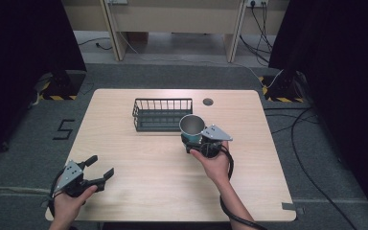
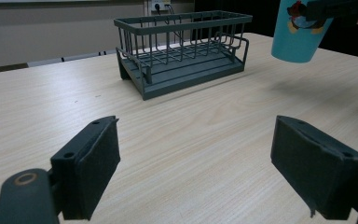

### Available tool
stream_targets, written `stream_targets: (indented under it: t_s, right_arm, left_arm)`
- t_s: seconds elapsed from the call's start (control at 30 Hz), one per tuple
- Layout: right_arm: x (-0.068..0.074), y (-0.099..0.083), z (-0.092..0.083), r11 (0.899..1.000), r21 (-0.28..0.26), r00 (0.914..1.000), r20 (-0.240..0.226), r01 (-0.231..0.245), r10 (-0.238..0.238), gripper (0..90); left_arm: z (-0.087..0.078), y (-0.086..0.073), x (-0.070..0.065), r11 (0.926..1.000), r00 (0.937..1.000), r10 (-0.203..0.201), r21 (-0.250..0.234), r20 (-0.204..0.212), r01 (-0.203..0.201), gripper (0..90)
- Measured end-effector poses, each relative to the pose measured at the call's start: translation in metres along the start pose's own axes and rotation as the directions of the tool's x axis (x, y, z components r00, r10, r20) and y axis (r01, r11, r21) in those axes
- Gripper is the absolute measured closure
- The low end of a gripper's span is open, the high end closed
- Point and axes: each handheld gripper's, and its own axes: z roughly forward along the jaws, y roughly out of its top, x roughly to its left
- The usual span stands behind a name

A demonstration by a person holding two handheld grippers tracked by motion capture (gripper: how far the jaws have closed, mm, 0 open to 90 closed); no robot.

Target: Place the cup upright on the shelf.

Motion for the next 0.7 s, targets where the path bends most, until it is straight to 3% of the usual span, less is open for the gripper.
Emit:
stream_targets:
  t_s: [0.7]
  right_arm:
    - [0.006, 0.015, 0.013, 1.000, -0.026, 0.9999, -0.011, 0.007, -0.008, 17.6]
  left_arm:
    - [0.000, 0.000, 0.000, 1.0000, 1.0000, -0.002, 0.001, 0.000, 0.002, 14.8]
